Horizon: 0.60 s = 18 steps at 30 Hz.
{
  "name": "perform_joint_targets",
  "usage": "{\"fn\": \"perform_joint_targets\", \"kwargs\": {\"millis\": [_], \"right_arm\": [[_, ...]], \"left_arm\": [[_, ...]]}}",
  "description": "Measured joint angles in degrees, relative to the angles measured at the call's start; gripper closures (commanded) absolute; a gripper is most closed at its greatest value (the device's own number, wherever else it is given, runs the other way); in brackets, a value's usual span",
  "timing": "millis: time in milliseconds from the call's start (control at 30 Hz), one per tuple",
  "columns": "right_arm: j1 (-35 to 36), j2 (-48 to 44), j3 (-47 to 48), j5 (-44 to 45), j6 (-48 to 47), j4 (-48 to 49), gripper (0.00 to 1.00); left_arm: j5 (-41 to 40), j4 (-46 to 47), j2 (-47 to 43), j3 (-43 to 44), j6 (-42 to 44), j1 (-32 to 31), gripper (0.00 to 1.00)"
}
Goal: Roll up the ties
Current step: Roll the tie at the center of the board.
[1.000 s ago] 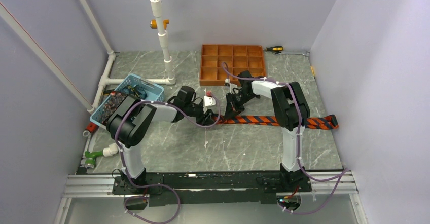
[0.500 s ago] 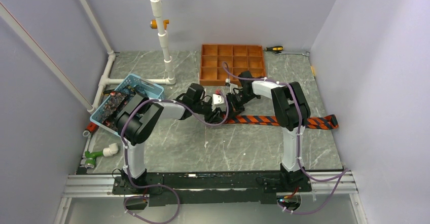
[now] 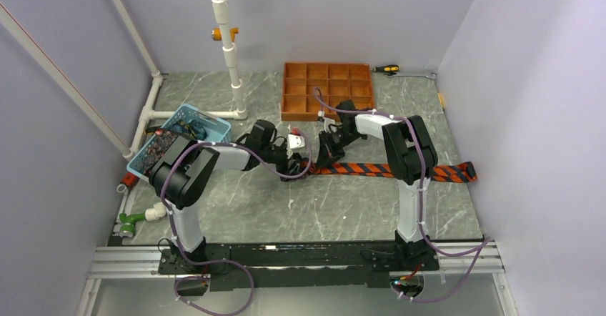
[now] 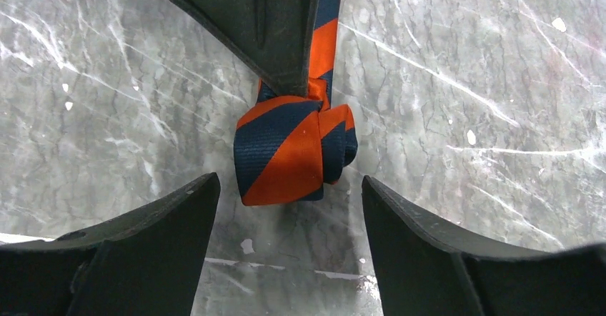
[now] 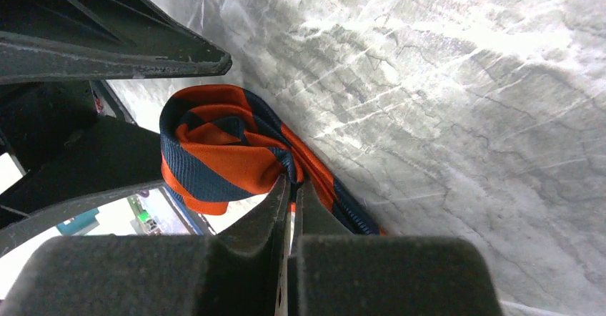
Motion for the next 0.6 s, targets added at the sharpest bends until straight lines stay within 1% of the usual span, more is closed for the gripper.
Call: {"fn": "perform_joint_targets", "kwargs": {"millis": [133,200,233,333,400,500,567,600], "right_arm": [[0.00,0.00,0.00,0.00,0.00,0.00,1.00],[0.00,0.00,0.02,0.00,0.00,0.00,1.00],[0.00,0.00,0.02,0.00,0.00,0.00,1.00],[0.00,0.00,0.02,0.00,0.00,-0.02,1.00],[0.00,0.00,0.02,0.02,0.00,-0.02,1.00],[0.00,0.00,0.02,0.02,0.00,-0.02,1.00],[0.00,0.00,0.02,0.02,0.00,-0.02,1.00],[0.02,0.00,0.04,0.02,0.00,-0.02,1.00]], "left_arm": [[-0.39,0.37,-0.42,-0.07,-0.46,-0.35,0.14],[-0.46,0.48,-0.31,0.02,-1.42,-0.72,0.08],[-0.42,0.61,-0.13,0.20,-1.75,-0.92,0.07],[-0.33,1.14,0.66,1.27,-4.04,-1.88,0.09],[-0.35,1.46,1.14,2.05,-5.40,-2.45,0.14],[-0.70,1.25,2.01,3.96,-6.97,-2.95,0.25],[-1.55,0.31,2.93,5.57,-7.02,-3.04,0.36],[-2.19,-0.15,3.34,6.14,-6.84,-3.04,0.44]]}}
